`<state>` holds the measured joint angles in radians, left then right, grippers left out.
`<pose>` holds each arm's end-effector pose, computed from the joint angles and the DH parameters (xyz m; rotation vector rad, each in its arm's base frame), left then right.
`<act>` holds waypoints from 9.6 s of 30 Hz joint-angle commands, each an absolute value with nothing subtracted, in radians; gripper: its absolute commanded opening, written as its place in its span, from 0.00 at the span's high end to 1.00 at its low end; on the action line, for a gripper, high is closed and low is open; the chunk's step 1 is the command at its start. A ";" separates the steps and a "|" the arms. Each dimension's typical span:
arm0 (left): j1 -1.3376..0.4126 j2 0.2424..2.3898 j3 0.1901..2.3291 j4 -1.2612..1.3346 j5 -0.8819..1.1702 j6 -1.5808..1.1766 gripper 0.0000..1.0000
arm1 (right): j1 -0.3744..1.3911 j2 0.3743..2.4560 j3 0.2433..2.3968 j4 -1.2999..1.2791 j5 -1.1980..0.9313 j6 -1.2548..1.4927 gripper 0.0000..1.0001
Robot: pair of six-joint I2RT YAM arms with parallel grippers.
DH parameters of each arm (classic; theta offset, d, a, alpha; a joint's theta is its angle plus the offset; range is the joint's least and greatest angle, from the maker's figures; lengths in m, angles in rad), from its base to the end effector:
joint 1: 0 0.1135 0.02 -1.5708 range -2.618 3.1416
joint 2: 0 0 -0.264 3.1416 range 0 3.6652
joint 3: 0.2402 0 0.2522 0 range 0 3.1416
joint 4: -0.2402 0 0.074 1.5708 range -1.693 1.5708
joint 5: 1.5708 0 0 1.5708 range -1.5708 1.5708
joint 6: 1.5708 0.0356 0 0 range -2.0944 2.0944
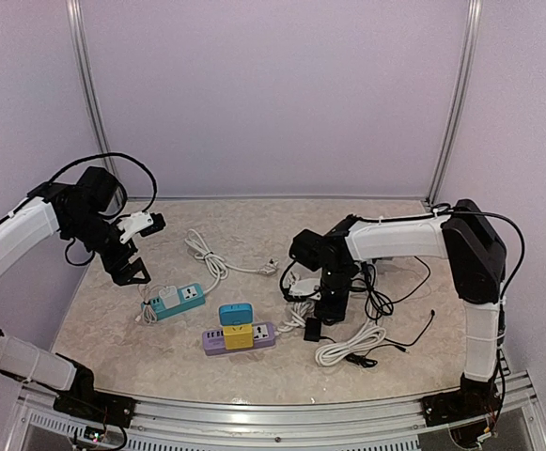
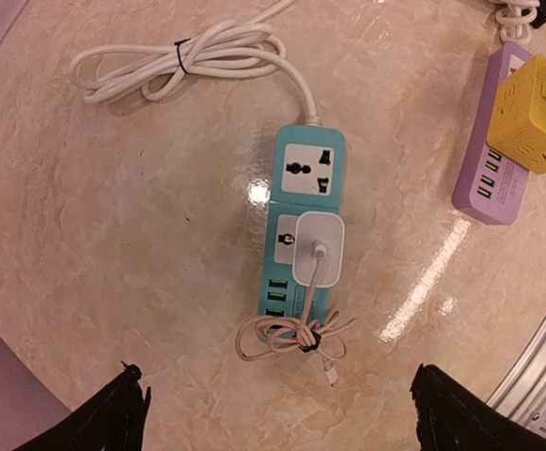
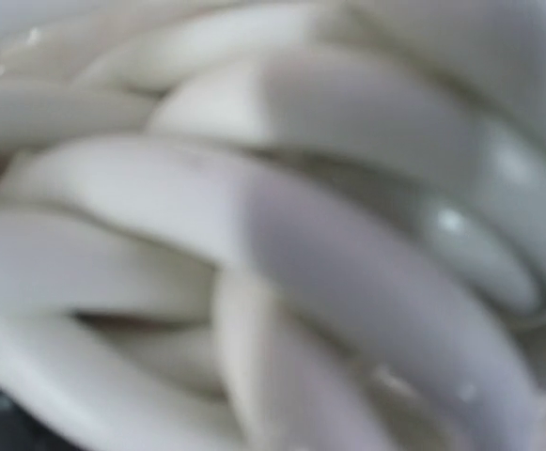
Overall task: Insert the plug
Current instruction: Adjust the plug at the center of the board, then pick up the plug from the center of the board.
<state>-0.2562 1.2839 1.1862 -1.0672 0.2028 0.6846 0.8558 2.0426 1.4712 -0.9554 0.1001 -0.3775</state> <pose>0.2283 -0.0672 0.3025 1.2738 2.3805 -0.1503 0.2540 0.2871 0.1573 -1.7739 2.5084 -0.1335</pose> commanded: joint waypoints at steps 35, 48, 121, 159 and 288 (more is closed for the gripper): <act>-0.224 1.274 1.202 -1.097 0.236 0.685 0.05 | 1.131 1.904 1.218 -0.665 0.326 0.952 0.38; -0.223 1.273 1.199 -1.095 0.232 0.678 0.05 | 1.072 1.888 1.149 -0.599 0.390 0.894 0.50; -0.640 1.390 1.996 -1.287 0.305 0.505 0.03 | 1.200 1.380 1.028 0.419 0.390 -0.426 1.00; -0.696 1.592 1.976 -1.108 0.478 0.154 1.00 | 1.239 1.690 1.384 0.425 0.389 -0.422 1.00; -0.713 1.276 0.861 -0.915 0.140 0.960 0.69 | 0.965 1.243 0.959 0.285 0.159 0.284 1.00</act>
